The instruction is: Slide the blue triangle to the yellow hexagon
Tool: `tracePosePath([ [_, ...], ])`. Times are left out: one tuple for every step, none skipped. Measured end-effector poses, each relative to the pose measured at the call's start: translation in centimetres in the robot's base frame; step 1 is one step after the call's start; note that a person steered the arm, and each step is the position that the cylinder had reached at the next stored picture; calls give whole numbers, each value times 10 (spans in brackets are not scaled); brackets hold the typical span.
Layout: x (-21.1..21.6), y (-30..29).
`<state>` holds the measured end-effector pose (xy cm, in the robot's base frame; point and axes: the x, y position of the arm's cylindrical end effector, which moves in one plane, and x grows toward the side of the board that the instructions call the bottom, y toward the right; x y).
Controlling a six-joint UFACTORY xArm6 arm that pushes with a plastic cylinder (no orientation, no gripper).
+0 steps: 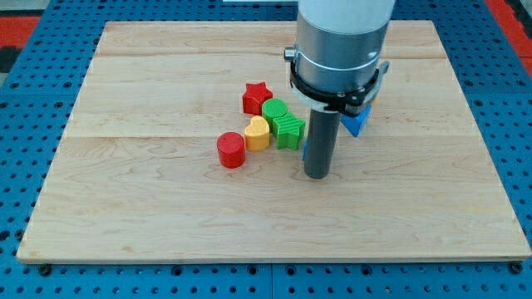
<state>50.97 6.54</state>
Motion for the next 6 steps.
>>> tracePosePath([
  [5, 13],
  [-3, 32],
  [-22, 55],
  [-39, 65],
  [-52, 65],
  [-71, 65],
])
